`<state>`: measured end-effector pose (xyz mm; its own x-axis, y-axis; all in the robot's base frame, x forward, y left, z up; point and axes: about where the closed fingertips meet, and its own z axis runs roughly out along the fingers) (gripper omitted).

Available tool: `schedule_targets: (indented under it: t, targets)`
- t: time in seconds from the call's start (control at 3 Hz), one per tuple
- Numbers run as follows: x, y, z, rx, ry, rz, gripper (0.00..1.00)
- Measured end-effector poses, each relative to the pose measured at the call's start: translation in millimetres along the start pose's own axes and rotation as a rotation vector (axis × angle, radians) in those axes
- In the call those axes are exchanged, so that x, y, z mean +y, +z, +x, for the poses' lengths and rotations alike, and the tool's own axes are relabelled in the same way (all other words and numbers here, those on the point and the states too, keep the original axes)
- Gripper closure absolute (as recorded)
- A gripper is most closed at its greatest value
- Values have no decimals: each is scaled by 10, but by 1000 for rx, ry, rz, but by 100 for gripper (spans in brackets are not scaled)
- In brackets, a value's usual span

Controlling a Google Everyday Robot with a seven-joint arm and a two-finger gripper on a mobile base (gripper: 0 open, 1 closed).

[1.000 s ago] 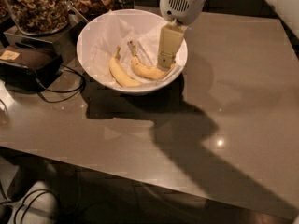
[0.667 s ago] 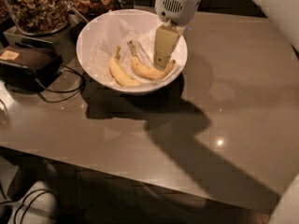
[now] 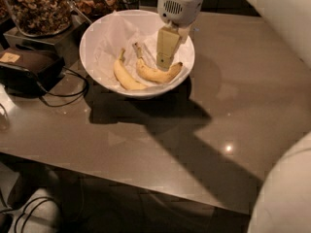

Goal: Pick banana from white bowl

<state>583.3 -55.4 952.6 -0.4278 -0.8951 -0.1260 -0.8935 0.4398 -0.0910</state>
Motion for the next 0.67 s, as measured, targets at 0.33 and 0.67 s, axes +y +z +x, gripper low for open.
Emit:
schedule_targets:
  t: [0.33,0.67]
  targets:
    - [-80,38,-74,12,10,12,34]
    - [-123,92,-146,24,7,15,36]
